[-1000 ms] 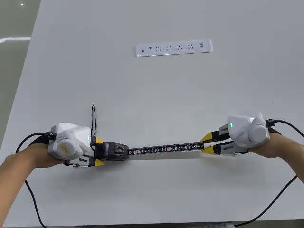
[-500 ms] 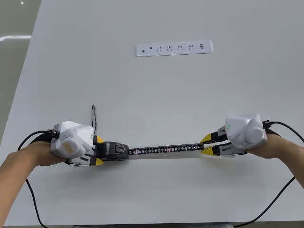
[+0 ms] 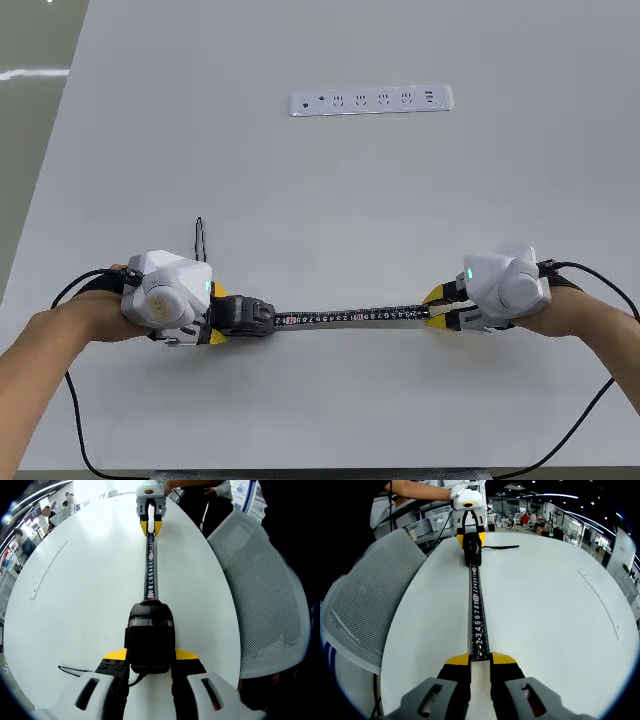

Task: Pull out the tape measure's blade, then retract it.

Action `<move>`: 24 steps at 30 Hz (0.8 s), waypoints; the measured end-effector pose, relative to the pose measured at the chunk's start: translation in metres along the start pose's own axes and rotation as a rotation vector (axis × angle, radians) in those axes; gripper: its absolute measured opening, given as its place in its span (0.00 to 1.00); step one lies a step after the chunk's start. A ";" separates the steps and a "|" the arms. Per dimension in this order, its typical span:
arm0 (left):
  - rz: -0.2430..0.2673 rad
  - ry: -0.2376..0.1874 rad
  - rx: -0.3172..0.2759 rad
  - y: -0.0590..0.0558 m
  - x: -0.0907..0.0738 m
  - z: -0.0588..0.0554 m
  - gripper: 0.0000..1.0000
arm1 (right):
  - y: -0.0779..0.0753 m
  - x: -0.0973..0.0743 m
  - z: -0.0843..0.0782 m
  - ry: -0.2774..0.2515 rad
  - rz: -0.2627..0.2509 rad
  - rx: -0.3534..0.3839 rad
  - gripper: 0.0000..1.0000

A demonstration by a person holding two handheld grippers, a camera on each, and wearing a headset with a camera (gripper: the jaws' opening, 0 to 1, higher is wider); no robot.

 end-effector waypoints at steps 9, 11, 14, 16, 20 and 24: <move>0.000 0.011 0.000 0.000 0.001 0.000 0.29 | -0.002 0.004 -0.005 0.035 -0.009 -0.021 0.13; 0.001 0.010 -0.007 0.001 0.001 0.000 0.29 | -0.001 0.003 -0.005 0.044 -0.020 -0.018 0.14; 0.001 0.010 -0.005 0.001 0.001 0.000 0.29 | 0.000 0.001 -0.003 0.052 -0.029 -0.017 0.14; 0.004 0.009 0.002 0.002 0.001 0.001 0.29 | -0.001 0.002 -0.004 0.051 -0.028 -0.009 0.15; 0.010 0.003 0.008 0.003 0.001 0.002 0.30 | 0.000 0.005 0.001 0.046 -0.028 -0.009 0.24; 0.025 -0.024 -0.011 0.006 -0.001 0.006 0.34 | 0.001 0.007 0.005 0.043 -0.024 0.001 0.28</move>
Point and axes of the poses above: the centre of the closed fingertips' face, and the gripper's own axes: x roughly forward along the fingers, y roughly to its left, z roughly out of its top, the point moved 2 cm from there along -x, roughly backward along the fingers, and after that the axes turned 3 degrees about z, right-handed, at the moved point
